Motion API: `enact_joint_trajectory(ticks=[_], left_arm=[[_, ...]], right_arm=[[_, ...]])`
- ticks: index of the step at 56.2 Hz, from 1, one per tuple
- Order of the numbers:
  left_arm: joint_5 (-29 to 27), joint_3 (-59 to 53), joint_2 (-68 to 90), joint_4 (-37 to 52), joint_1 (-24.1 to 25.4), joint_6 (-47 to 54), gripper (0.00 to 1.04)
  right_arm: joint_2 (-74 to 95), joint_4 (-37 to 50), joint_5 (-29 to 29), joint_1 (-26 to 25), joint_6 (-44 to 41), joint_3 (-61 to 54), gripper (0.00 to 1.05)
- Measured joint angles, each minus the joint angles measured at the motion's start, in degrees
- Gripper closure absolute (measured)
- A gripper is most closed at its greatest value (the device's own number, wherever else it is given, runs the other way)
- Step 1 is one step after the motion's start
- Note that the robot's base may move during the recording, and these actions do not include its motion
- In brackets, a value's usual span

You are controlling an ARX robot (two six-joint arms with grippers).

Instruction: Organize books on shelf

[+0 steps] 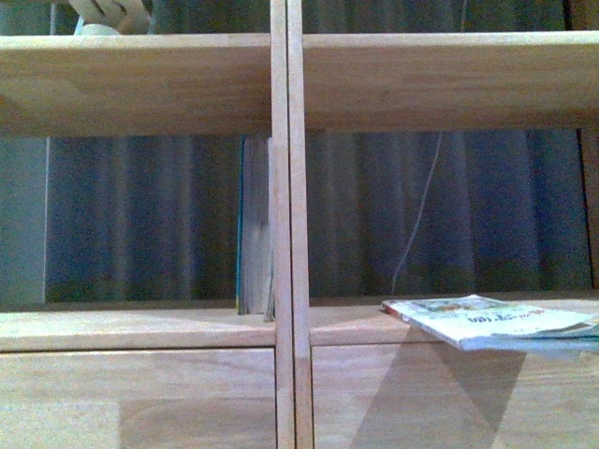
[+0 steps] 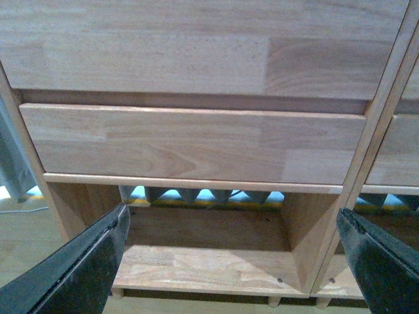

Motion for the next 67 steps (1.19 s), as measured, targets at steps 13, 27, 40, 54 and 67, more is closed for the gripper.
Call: enact_joint_trajectory(ticks=[13, 27, 40, 54, 67], left_arm=[[0.0, 0.0, 0.0, 0.0, 0.0, 0.0, 0.07], [-0.02, 0.0, 0.0, 0.0, 0.0, 0.0, 0.07], [0.0, 0.0, 0.0, 0.0, 0.0, 0.0, 0.07], [0.0, 0.0, 0.0, 0.0, 0.0, 0.0, 0.07], [0.0, 0.0, 0.0, 0.0, 0.0, 0.0, 0.07]], right_arm=[[0.0, 0.02, 0.02, 0.0, 0.0, 0.0, 0.07], [5.79, 4.24, 17.33, 6.49, 0.15, 0.33, 0.07], [39.52, 16.2, 2.99, -2.1, 20.13, 13.4, 0.07], [74.27, 11.69, -5.84, -1.31, 42.91, 36.44, 0.07], [84.5, 10.88, -7.1, 1.31, 57.96, 51.34, 0.07]])
